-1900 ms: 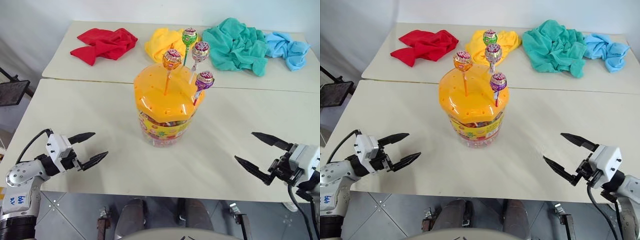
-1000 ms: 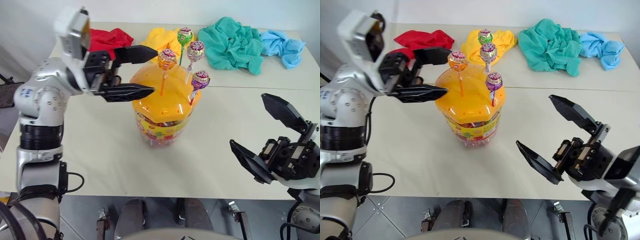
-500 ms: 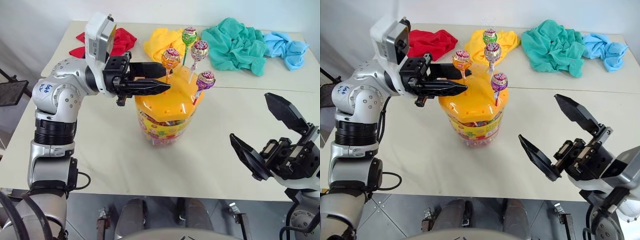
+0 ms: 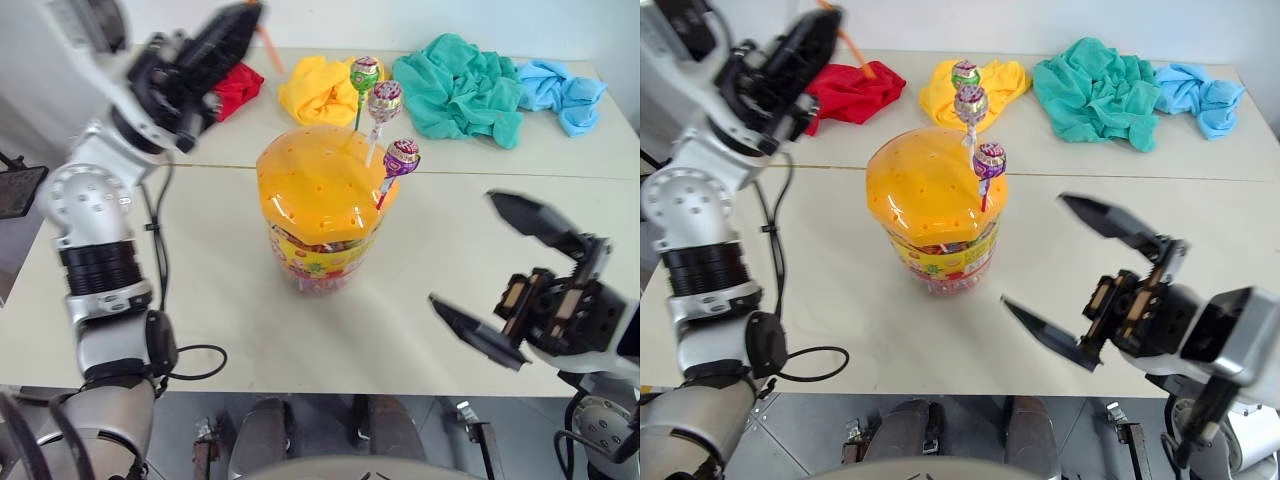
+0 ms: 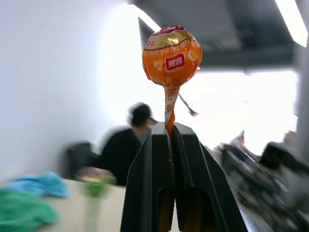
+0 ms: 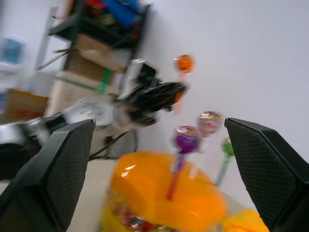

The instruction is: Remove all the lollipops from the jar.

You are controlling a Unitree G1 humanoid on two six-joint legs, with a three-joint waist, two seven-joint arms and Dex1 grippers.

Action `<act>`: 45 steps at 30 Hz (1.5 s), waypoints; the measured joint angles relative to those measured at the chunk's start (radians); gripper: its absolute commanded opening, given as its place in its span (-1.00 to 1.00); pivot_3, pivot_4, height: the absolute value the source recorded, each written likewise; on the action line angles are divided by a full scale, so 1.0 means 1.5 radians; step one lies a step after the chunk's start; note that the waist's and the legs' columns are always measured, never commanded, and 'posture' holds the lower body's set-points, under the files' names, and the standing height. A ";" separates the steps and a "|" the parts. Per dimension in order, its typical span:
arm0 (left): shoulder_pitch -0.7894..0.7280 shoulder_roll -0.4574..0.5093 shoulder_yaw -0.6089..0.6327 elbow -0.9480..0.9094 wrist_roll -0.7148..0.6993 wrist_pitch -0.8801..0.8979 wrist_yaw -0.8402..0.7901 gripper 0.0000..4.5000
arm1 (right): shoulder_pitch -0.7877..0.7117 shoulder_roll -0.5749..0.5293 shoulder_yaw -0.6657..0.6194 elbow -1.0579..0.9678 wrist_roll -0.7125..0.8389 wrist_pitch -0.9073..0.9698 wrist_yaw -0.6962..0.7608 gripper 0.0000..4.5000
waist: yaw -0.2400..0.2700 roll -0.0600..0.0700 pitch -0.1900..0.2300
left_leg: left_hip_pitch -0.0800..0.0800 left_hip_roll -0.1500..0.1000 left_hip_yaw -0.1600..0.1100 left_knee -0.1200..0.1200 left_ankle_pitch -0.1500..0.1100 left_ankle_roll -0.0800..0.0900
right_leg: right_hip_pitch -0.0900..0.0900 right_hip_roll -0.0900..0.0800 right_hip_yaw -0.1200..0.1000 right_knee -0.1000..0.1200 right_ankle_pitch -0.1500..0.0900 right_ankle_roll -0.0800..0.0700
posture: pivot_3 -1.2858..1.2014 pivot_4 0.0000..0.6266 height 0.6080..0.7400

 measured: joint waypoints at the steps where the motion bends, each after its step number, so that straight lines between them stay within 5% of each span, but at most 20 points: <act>1: 0.032 0.030 0.009 0.003 0.010 -0.003 0.004 -0.99 | -0.003 -0.013 0.005 0.009 0.000 0.000 0.028 1.00 | -0.004 0.000 0.000 | 0.000 0.000 0.000 0.000 0.000 0.000 | 0.000 0.000 0.000 0.000 0.000 0.000 | 0.03 -0.52 1.00; 3: 0.166 0.120 0.020 0.021 0.083 -0.024 0.003 -0.99 | -0.013 -0.052 0.010 0.044 0.000 -0.006 0.109 1.00 | -0.011 0.000 0.000 | 0.002 0.000 0.001 -0.002 0.000 0.000 | 0.000 0.000 0.001 0.000 0.000 0.000 | 0.03 -0.52 1.00; 9: 0.429 0.196 0.066 -0.017 0.188 -0.040 0.049 -0.99 | -0.056 -0.069 0.023 0.121 0.007 -0.005 0.198 1.00 | 0.005 -0.005 0.002 | -0.001 0.001 0.000 0.002 -0.004 0.001 | 0.000 0.000 0.001 -0.001 0.000 0.000 | 0.03 -0.52 1.00; 13: 0.639 0.204 0.107 -0.121 0.225 -0.013 0.090 -0.99 | -0.059 -0.079 0.024 0.149 0.008 0.009 0.224 1.00 | 0.012 -0.004 0.002 | 0.000 0.002 0.000 0.002 -0.007 0.001 | 0.000 0.000 0.001 -0.001 0.000 0.000 | 0.03 -0.52 1.00; 16: 0.693 0.190 0.133 -0.149 0.230 -0.022 0.110 -0.89 | -0.059 -0.078 0.023 0.170 0.008 0.014 0.222 1.00 | 0.015 -0.005 0.002 | 0.001 0.002 0.001 0.003 -0.007 0.001 | 0.001 0.000 0.001 -0.002 0.000 0.000 | 0.03 -0.52 1.00; 23: 0.724 0.165 0.137 -0.139 0.255 -0.064 0.114 -0.04 | -0.059 -0.074 0.013 0.197 0.014 0.056 0.195 1.00 | 0.010 -0.004 0.001 | 0.001 0.004 0.002 0.003 -0.007 0.000 | -0.001 0.001 0.001 -0.001 0.000 0.000 | 0.03 -0.52 1.00; 30: 0.700 0.172 0.154 -0.091 0.238 -0.154 -0.002 0.91 | -0.124 -0.078 0.001 0.195 -0.002 0.133 0.078 1.00 | 0.010 -0.004 0.002 | 0.000 0.005 0.004 0.003 -0.007 -0.001 | -0.003 0.001 0.001 -0.001 0.000 -0.001 | 0.03 -0.52 1.00; 37: 0.549 0.217 0.211 -0.160 0.054 -0.123 -0.117 0.97 | -0.238 -0.073 0.077 0.193 -0.005 0.221 0.009 1.00 | 0.010 -0.003 0.002 | 0.000 0.005 0.004 0.003 -0.008 -0.001 | -0.003 0.001 0.001 0.000 -0.001 -0.001 | 0.03 -0.52 1.00; 43: 0.516 0.189 0.138 -0.287 -0.065 -0.054 -0.124 0.97 | -0.312 -0.045 0.107 0.197 -0.007 0.269 -0.022 1.00 | 0.000 -0.003 0.002 | -0.001 0.005 0.005 0.003 -0.008 -0.001 | -0.003 0.002 0.000 0.000 -0.001 -0.001 | 0.03 -0.52 1.00; 45: 0.504 0.187 0.114 -0.303 -0.072 -0.050 -0.129 1.00 | -0.329 -0.029 0.108 0.198 0.005 0.289 -0.030 0.82 | -0.003 -0.003 0.002 | -0.001 0.005 0.005 0.003 -0.008 -0.001 | -0.003 0.002 0.000 0.000 -0.001 -0.001 | 0.03 -0.52 1.00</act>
